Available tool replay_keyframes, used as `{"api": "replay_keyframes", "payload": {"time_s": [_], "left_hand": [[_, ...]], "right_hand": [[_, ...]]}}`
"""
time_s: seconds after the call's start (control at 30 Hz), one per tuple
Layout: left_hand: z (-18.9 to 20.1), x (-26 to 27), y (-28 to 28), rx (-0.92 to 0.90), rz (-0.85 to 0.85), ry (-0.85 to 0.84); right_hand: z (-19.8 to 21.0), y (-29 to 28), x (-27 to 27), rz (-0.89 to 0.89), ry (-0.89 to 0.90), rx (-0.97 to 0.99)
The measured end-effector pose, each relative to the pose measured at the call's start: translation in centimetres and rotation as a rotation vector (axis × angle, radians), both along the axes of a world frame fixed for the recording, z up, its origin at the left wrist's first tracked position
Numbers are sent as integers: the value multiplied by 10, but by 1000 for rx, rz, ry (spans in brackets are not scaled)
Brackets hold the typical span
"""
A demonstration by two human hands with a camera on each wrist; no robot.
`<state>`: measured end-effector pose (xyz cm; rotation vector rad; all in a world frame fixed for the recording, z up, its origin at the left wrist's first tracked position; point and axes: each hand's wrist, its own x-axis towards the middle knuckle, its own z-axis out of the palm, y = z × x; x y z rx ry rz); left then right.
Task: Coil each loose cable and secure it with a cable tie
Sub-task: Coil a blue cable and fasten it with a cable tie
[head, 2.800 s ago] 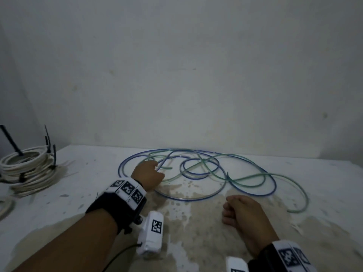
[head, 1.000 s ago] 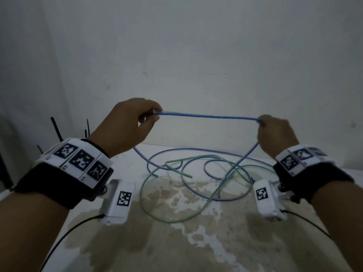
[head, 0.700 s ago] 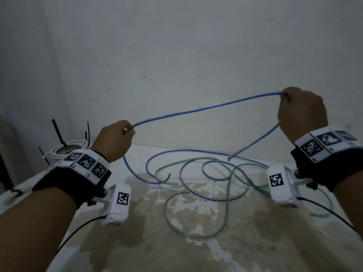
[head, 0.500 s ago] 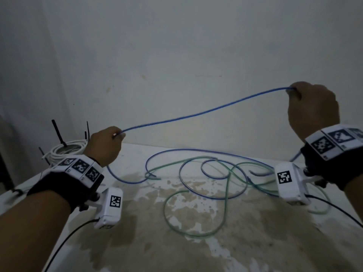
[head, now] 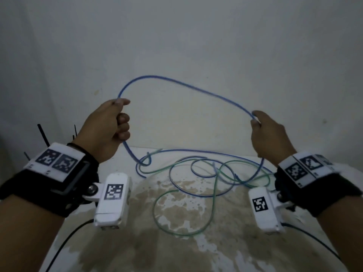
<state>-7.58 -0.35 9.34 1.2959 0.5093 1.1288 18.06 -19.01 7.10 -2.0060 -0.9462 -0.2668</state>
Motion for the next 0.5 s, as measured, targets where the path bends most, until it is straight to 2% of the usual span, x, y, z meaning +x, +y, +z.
{"api": "replay_keyframes", "payload": {"time_s": [0.07, 0.13, 0.2, 0.3, 0.37, 0.43, 0.5], "left_hand": [[5, 5, -15, -105, -136, -126], [6, 11, -28, -137, -204, -191], [4, 16, -38, -119, -212, -162], [3, 21, -53, -171, -302, -126], [5, 24, -64, -261, -387, -177], [6, 28, -73, -314, -432, -218], [7, 32, -82, -328, -451, -219]], "right_hand": [[-10, -3, -4, 40, 100, -22], [-22, -8, -9, 120, 236, 21], [-34, -13, -14, 160, 291, 48], [-48, -24, -20, 192, 247, 20], [-57, -32, -21, 178, 163, -141], [-62, -38, -23, 124, 108, -404], [-64, -42, -27, 0, 76, -654]]}}
